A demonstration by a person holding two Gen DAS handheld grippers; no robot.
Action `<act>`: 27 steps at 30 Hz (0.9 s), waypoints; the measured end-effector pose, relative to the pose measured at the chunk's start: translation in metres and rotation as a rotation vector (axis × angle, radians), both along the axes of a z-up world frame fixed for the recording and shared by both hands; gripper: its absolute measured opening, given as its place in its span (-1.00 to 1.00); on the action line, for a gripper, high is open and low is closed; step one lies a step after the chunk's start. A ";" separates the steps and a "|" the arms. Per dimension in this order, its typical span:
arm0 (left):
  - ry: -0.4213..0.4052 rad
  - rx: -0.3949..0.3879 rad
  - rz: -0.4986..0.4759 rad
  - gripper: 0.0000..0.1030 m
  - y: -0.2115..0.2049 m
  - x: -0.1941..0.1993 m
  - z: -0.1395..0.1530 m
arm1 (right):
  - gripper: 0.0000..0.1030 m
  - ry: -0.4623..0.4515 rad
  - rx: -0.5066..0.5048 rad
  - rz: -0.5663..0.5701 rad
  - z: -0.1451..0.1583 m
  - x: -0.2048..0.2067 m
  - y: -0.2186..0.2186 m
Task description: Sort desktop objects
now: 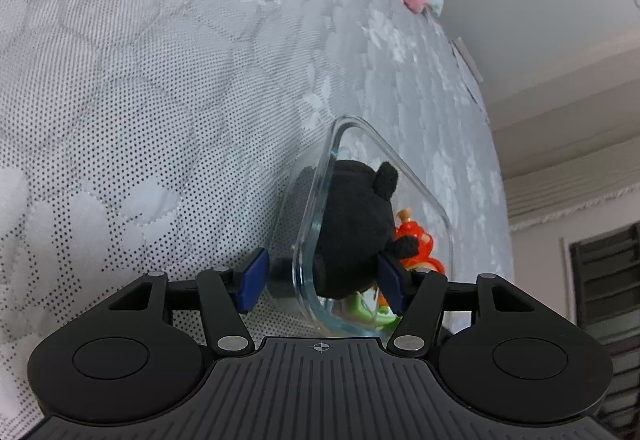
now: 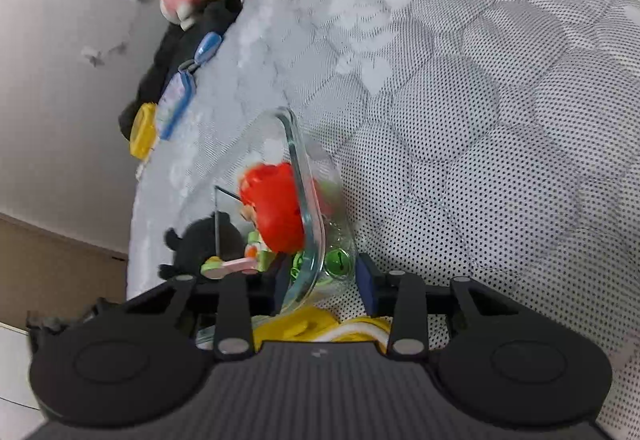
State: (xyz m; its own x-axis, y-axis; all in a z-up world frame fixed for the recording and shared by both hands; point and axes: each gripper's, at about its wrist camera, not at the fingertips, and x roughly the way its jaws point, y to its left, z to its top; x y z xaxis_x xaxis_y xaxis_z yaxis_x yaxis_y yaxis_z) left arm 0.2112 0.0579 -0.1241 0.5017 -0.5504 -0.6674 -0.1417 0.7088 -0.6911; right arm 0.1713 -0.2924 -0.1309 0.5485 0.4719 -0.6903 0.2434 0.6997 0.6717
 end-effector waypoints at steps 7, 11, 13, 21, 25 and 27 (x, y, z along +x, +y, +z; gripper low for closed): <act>-0.011 0.116 -0.016 -0.21 -0.009 -0.020 0.013 | -0.49 -0.065 -0.161 0.024 0.015 -0.011 0.015; -0.016 0.135 -0.016 -0.35 -0.013 -0.036 0.019 | -0.67 -0.105 -0.193 0.032 0.029 -0.024 0.012; -0.016 0.102 -0.027 -0.45 -0.015 -0.045 0.021 | -0.67 -0.103 -0.173 0.034 0.031 -0.028 0.008; -0.034 0.057 -0.054 -0.42 -0.029 -0.065 0.023 | -0.67 -0.084 -0.126 0.033 0.031 -0.040 0.005; -0.078 -0.031 0.046 0.30 0.000 -0.052 0.027 | -0.66 -0.089 -0.107 0.026 0.031 -0.042 0.002; -0.073 -0.014 0.073 0.29 0.009 -0.043 0.025 | -0.65 -0.092 -0.097 0.023 0.030 -0.042 0.001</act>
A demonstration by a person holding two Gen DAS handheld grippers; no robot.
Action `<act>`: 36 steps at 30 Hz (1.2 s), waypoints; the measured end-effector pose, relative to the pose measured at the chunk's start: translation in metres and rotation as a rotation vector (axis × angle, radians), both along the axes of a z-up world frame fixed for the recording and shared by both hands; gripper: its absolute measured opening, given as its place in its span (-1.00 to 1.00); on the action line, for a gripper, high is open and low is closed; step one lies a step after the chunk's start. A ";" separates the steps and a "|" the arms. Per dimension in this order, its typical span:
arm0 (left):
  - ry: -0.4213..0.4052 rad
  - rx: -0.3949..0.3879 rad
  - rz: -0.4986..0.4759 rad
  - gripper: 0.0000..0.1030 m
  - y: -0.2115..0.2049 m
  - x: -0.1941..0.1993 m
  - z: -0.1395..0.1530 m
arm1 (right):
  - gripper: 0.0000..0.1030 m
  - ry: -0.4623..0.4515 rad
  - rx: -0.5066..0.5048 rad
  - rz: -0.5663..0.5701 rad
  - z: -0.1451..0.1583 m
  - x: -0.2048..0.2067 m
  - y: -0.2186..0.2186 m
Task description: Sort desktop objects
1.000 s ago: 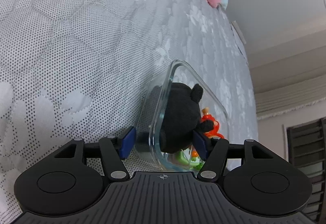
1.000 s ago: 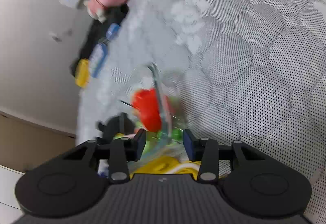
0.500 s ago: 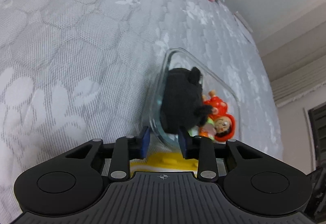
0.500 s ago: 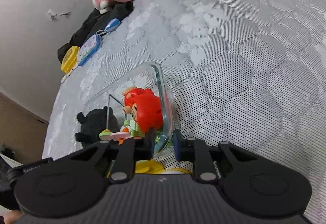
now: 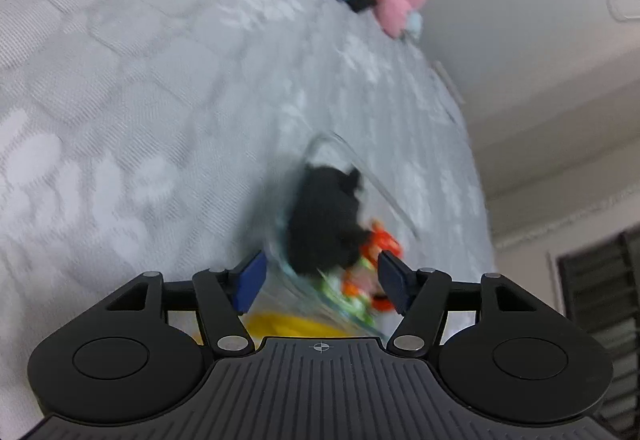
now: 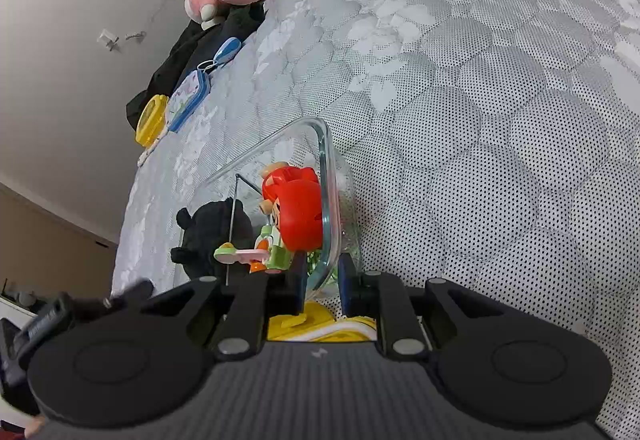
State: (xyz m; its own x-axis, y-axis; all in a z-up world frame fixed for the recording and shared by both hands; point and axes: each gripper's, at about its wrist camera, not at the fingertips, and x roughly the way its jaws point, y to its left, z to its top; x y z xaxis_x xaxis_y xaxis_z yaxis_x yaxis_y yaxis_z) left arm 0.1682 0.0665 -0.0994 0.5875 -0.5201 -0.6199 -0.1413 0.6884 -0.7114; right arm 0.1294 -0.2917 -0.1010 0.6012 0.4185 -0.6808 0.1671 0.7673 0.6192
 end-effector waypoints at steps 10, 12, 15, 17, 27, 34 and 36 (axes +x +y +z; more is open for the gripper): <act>-0.096 0.257 -0.159 0.08 -0.036 0.024 0.001 | -0.25 0.055 0.068 -0.005 -0.021 0.011 0.001; -0.101 0.279 -0.170 0.05 -0.038 0.025 0.000 | -0.20 0.063 0.060 -0.005 -0.023 0.014 0.005; -0.101 0.283 -0.175 0.00 -0.037 0.020 0.001 | -0.23 0.060 0.030 -0.004 -0.023 0.014 0.009; -0.097 0.294 -0.179 -0.02 -0.041 0.020 0.003 | -0.34 0.054 0.008 -0.001 -0.021 0.014 0.009; -0.071 0.366 -0.236 -0.17 -0.063 -0.011 0.012 | -0.58 0.010 -0.123 0.012 -0.005 0.016 0.000; -0.051 0.361 -0.227 -0.22 -0.062 -0.014 0.005 | -0.59 -0.046 -0.311 0.067 0.009 0.008 0.024; -0.041 0.350 -0.221 -0.23 -0.061 -0.017 0.003 | -0.59 -0.043 -0.306 0.061 0.010 0.007 0.023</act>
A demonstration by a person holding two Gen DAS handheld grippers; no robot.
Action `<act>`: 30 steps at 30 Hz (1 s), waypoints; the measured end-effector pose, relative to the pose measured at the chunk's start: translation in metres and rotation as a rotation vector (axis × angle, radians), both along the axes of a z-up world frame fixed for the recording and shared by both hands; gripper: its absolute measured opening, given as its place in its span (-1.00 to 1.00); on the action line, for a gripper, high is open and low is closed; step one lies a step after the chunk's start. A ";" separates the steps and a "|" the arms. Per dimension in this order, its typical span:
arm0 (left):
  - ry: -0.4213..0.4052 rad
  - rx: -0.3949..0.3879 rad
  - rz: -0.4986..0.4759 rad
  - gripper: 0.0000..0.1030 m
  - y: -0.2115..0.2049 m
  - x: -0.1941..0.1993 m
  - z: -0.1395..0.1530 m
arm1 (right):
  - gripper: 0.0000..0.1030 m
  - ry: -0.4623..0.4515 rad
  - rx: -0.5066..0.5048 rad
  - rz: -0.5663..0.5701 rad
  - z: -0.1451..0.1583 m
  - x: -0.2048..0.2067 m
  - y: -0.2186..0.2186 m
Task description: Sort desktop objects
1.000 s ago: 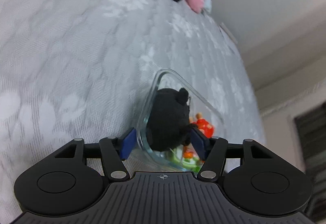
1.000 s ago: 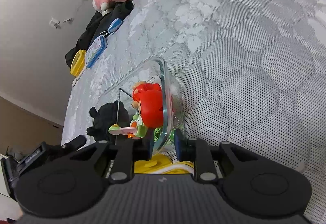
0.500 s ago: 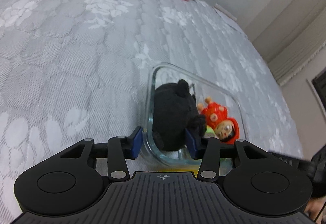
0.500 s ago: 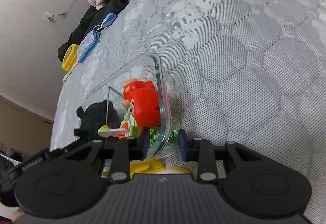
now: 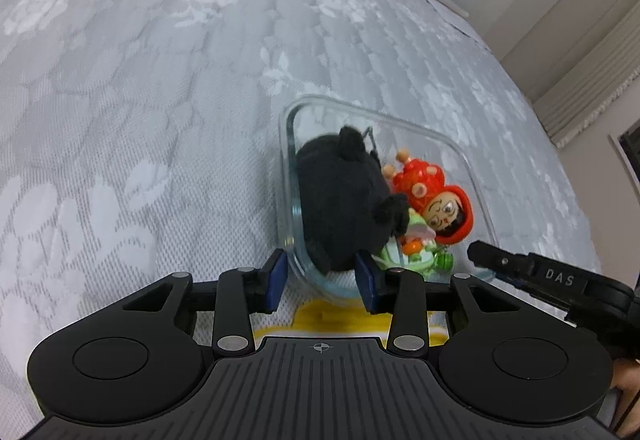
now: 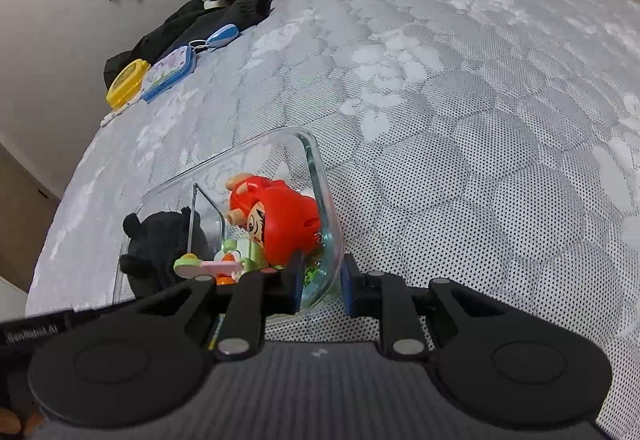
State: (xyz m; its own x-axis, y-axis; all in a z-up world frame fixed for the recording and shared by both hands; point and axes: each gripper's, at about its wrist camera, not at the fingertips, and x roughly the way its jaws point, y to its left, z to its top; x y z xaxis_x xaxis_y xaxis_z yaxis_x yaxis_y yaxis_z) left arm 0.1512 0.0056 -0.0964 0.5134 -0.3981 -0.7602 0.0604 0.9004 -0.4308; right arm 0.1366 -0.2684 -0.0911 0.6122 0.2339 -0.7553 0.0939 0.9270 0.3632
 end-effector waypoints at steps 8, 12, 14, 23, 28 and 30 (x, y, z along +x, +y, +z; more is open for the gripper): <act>-0.013 -0.039 0.128 0.14 0.017 -0.026 0.006 | -0.60 -0.046 -0.096 0.045 0.022 -0.025 0.007; -0.018 -0.066 0.130 0.60 0.013 -0.045 0.010 | -0.57 -0.067 -0.117 0.077 0.032 -0.042 0.012; -0.031 -0.043 0.116 0.77 0.007 -0.050 0.014 | -0.56 -0.086 -0.121 0.088 0.038 -0.049 0.013; 0.061 0.011 0.238 0.81 0.014 -0.070 0.000 | -0.27 -0.089 -0.159 0.104 0.044 -0.063 0.012; 0.062 0.037 0.203 0.82 0.011 -0.073 0.002 | 0.03 0.014 -0.222 0.142 0.027 -0.059 0.015; 0.082 0.033 0.216 0.82 0.014 -0.073 0.001 | 0.03 0.064 -0.249 0.142 0.018 -0.058 0.013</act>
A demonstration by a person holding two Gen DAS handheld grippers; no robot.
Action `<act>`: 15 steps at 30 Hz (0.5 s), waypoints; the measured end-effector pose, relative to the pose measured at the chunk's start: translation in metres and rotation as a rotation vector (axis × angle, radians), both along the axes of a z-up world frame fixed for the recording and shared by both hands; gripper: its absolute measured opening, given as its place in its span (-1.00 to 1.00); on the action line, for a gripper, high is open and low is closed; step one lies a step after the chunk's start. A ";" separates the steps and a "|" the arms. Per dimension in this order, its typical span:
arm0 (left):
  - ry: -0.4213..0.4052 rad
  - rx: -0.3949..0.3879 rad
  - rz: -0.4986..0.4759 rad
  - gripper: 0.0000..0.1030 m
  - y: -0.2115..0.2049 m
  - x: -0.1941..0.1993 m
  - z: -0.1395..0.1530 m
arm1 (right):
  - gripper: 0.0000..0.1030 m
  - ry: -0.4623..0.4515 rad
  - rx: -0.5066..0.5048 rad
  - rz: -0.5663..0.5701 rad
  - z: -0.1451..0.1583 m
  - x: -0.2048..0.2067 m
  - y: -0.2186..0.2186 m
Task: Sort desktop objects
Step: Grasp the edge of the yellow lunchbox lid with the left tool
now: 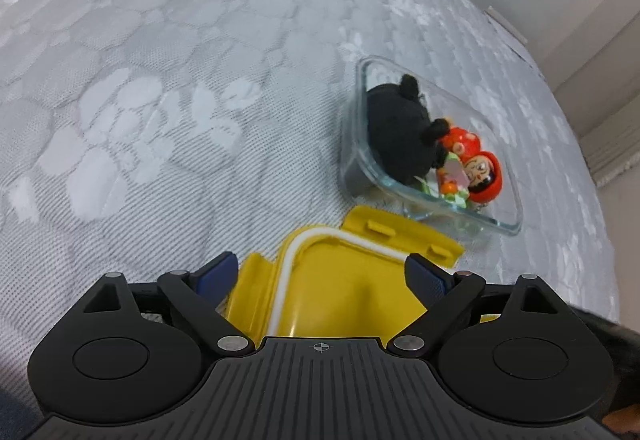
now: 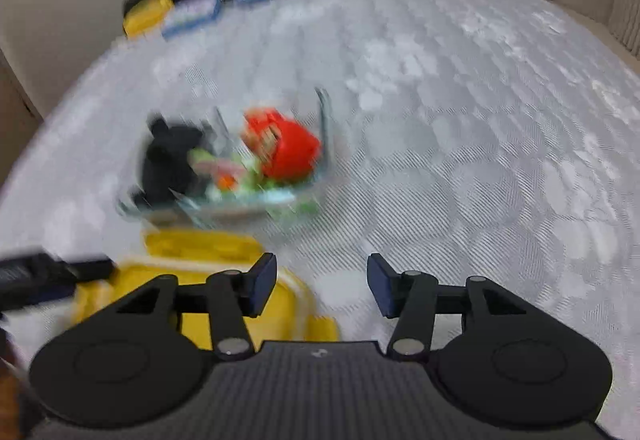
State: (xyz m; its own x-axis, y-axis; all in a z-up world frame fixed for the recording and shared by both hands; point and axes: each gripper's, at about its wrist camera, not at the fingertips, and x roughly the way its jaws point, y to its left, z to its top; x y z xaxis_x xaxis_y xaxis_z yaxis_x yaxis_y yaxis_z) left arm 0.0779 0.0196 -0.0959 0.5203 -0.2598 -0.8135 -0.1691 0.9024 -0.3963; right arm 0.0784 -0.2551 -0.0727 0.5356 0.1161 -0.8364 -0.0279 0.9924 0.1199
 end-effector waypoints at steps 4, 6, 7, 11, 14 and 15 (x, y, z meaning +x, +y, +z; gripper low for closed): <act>0.077 -0.046 0.011 0.82 0.010 0.000 -0.006 | 0.16 0.101 0.011 0.001 -0.013 0.001 -0.008; 0.123 -0.082 -0.019 0.82 0.011 0.003 -0.011 | 0.15 0.153 0.019 0.034 -0.021 0.002 -0.006; 0.137 -0.071 -0.043 0.82 0.007 0.003 -0.013 | -0.01 0.154 0.010 0.057 -0.022 0.001 -0.002; 0.138 -0.012 -0.133 0.82 -0.010 0.002 -0.014 | -0.64 0.111 -0.027 0.118 -0.020 -0.004 0.011; 0.129 -0.072 -0.171 0.82 -0.012 0.001 -0.016 | -0.78 0.073 -0.020 0.052 -0.016 -0.003 0.001; 0.128 -0.083 -0.175 0.82 -0.013 0.000 -0.017 | -0.85 0.063 -0.014 0.030 -0.014 -0.002 -0.003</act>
State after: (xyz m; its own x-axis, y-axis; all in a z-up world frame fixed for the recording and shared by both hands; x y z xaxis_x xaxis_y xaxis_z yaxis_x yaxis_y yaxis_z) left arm 0.0782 0.0070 -0.1125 0.3551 -0.4061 -0.8420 -0.0666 0.8875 -0.4560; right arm 0.0763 -0.2580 -0.0871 0.4781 0.1190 -0.8702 -0.0504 0.9929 0.1081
